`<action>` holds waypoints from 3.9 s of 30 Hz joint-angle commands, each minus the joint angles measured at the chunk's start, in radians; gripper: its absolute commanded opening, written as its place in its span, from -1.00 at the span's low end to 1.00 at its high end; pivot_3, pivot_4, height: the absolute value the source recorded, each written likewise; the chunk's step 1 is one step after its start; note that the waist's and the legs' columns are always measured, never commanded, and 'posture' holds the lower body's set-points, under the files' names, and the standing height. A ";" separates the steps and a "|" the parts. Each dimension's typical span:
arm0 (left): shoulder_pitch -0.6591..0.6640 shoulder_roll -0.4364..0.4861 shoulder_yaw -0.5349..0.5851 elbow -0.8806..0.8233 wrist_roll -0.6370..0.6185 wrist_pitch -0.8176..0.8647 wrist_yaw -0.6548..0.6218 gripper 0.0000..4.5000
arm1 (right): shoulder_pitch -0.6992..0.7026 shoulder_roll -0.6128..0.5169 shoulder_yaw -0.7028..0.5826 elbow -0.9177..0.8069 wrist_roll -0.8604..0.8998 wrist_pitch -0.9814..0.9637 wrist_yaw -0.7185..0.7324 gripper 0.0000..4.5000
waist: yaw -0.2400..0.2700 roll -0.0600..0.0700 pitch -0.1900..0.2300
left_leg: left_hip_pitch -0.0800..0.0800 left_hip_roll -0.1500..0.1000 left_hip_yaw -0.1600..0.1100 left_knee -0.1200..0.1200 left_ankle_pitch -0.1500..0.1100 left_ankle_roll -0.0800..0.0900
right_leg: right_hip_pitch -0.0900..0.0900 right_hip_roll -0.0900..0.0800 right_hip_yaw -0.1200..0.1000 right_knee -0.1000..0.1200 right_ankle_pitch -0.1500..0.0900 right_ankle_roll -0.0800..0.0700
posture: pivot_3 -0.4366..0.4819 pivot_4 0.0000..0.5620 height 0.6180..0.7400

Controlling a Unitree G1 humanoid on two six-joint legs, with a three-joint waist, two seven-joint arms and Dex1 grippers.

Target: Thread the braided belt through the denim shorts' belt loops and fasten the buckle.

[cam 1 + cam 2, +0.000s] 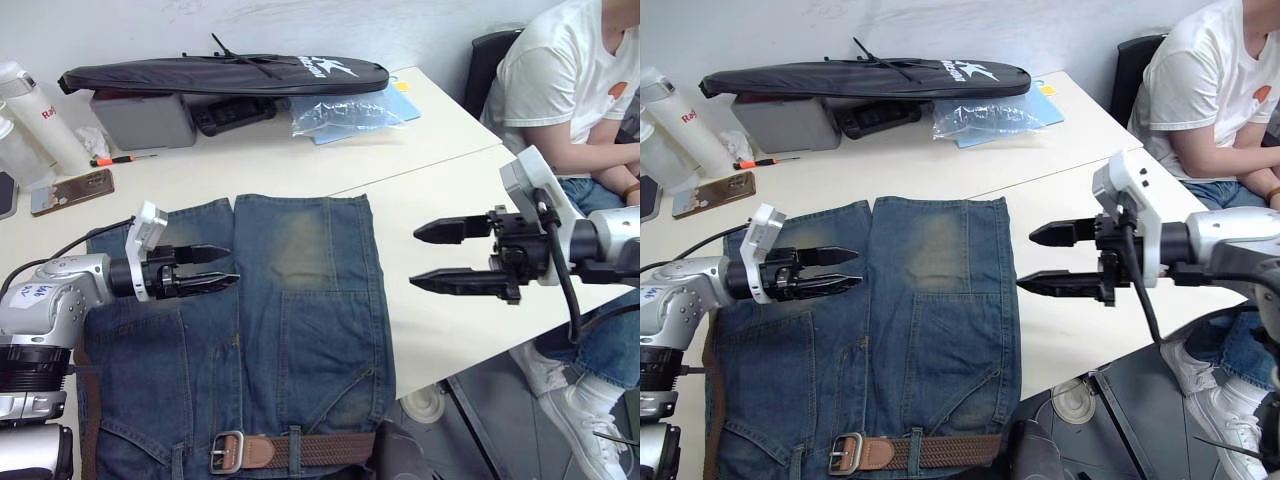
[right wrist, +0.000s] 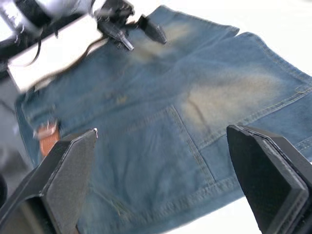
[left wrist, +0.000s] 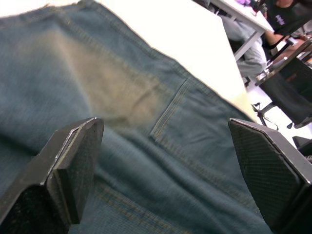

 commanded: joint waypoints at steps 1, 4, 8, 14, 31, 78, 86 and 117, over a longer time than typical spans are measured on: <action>-0.005 0.001 0.061 -0.014 -0.025 0.014 0.004 0.99 | -0.008 0.027 0.018 -0.023 -0.056 -0.037 -0.053 1.00 | -0.001 0.000 0.000 | 0.000 0.001 0.000 0.000 0.000 0.000 | 0.000 0.001 0.000 0.000 0.000 0.000 | -0.05 -0.47 -0.33; 0.009 -0.001 0.077 -0.035 -0.026 0.020 0.007 0.99 | -0.005 0.063 0.041 -0.017 -0.093 -0.064 -0.069 1.00 | -0.021 0.000 0.002 | -0.005 -0.013 -0.016 -0.015 0.009 0.006 | 0.009 -0.016 -0.017 -0.001 -0.002 0.003 | -0.05 -0.47 -0.25; 0.020 0.006 0.081 -0.045 0.006 -0.006 0.016 0.99 | 0.010 0.104 0.085 -0.005 -0.141 -0.081 -0.076 1.00 | -0.041 -0.001 0.003 | -0.015 -0.055 -0.065 -0.037 0.035 0.015 | 0.026 -0.058 -0.063 -0.002 -0.009 0.019 | -0.05 -0.47 -0.13; 0.022 0.052 0.016 0.035 0.173 -0.128 0.028 0.99 | 0.002 0.142 0.208 0.071 -0.304 -0.196 -0.034 1.00 | -0.050 -0.002 0.005 | -0.027 -0.111 -0.132 -0.049 0.068 0.030 | 0.043 -0.095 -0.070 -0.001 -0.016 0.055 | -0.05 -0.47 0.16; 0.011 0.034 -0.058 0.052 0.341 -0.305 0.021 0.99 | -0.018 0.172 0.438 0.246 -0.622 -0.314 0.081 1.00 | -0.065 -0.006 0.007 | -0.043 -0.188 -0.249 -0.081 0.126 0.030 | 0.089 -0.095 0.013 -0.008 -0.065 0.117 | -0.05 -0.47 0.60; -0.374 -0.344 -0.289 0.470 0.620 -0.441 0.171 -0.85 | -0.527 0.420 0.531 1.422 -1.153 -0.874 0.000 -1.00 | -0.063 -0.013 -0.002 | -0.040 -0.179 -0.228 -0.082 0.126 0.026 | 0.087 -0.071 0.058 -0.025 -0.054 0.101 | -0.05 -0.47 0.60; -0.329 -0.261 -0.175 0.296 0.461 -0.278 0.042 0.55 | -0.492 0.372 0.406 1.224 -1.081 -0.787 0.103 0.35 | -0.076 -0.011 0.000 | -0.041 -0.178 -0.228 -0.082 0.126 0.026 | 0.086 -0.070 0.059 -0.025 -0.054 0.101 | -0.05 -0.47 0.60; 0.043 -0.135 0.040 -0.357 0.154 0.067 0.187 1.00 | -0.015 0.120 0.154 0.191 -0.685 -0.175 0.209 0.97 | -0.051 -0.013 0.006 | -0.054 -0.201 -0.241 -0.099 0.158 0.037 | 0.069 -0.009 0.126 0.011 -0.103 0.060 | -0.05 -0.47 0.95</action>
